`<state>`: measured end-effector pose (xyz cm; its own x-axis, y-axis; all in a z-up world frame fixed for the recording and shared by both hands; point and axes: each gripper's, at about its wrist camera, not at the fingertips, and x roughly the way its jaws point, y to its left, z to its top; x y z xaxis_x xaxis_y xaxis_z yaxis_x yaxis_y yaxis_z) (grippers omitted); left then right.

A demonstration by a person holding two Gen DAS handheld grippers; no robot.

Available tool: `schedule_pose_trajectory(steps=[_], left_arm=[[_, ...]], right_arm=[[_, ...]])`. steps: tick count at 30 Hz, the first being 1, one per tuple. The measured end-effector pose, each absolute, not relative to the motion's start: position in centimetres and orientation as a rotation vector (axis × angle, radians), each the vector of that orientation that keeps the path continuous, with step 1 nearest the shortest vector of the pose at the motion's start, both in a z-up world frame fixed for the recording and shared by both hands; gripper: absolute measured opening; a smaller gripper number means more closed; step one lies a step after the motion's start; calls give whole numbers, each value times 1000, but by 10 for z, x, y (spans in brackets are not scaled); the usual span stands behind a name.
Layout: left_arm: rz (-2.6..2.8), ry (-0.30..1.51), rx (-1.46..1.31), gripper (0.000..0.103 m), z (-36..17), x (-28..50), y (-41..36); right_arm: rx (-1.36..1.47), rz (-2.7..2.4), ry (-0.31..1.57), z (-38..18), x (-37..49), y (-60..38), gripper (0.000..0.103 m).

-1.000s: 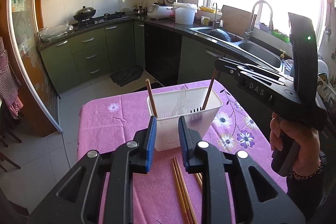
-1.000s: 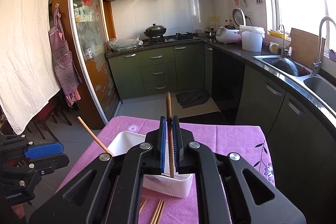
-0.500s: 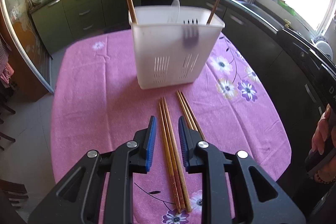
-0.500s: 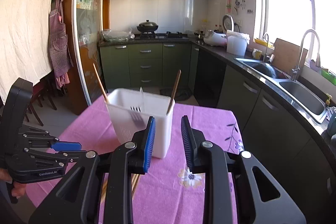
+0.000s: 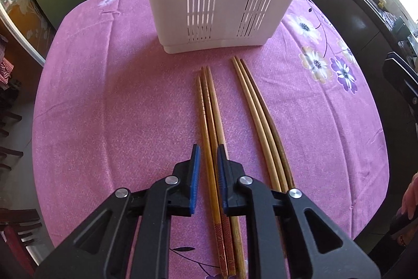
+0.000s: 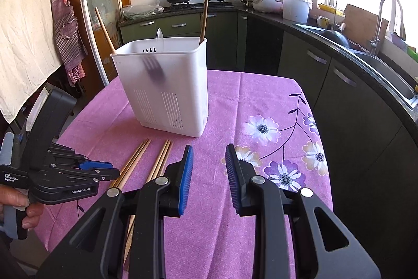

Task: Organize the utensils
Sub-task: 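Grasp one wooden chopstick with the left gripper and lift it upright, then hold the chopstick up with the left gripper while the right gripper grasps another chopstick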

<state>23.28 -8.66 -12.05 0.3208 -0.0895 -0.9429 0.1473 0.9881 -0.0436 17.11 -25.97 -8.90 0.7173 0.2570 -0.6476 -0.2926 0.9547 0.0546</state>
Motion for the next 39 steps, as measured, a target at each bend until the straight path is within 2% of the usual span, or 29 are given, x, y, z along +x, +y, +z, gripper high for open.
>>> schedule_pose_trajectory(steps=[16, 24, 37, 39], left_arm=[[-141, 1269, 110, 11, -132, 244, -97], [-137, 1265, 86, 7, -130, 246, -87], [-150, 1058, 52, 6, -52, 208, -59], [-154, 1028, 49, 6, -40, 198, -57]], right_arm=[[-45, 322, 725, -89, 178, -258, 27], [-43, 322, 726, -90, 177, -258, 27], [-46, 339, 736, -87, 176, -253, 27], [-43, 356, 751, -89, 178, -250, 30]])
